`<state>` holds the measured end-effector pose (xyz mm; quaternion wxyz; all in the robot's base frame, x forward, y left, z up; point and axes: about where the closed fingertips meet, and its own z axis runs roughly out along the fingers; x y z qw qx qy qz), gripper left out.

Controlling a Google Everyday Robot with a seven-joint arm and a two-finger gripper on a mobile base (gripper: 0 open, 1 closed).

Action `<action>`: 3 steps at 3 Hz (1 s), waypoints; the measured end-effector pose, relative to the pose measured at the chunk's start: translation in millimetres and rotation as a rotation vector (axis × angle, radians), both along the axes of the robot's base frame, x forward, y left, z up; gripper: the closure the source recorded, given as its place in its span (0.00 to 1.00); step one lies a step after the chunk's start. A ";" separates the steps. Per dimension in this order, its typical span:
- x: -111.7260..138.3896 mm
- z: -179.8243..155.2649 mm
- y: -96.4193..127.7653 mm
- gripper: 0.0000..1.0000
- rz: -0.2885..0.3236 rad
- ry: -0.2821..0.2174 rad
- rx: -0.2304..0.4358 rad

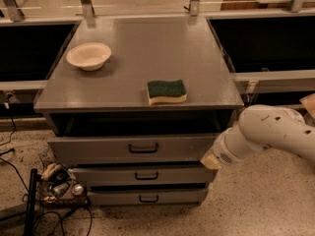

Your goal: Close top drawer

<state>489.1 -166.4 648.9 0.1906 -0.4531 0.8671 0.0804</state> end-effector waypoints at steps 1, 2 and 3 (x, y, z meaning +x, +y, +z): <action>13.2 -2.4 6.1 1.00 -0.012 -0.008 0.007; 32.1 0.1 10.4 1.00 -0.024 -0.020 0.024; 55.4 11.3 15.4 1.00 -0.031 -0.050 0.062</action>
Offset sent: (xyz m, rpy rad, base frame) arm 0.0557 0.0139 0.0036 0.0442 -0.0360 -0.0419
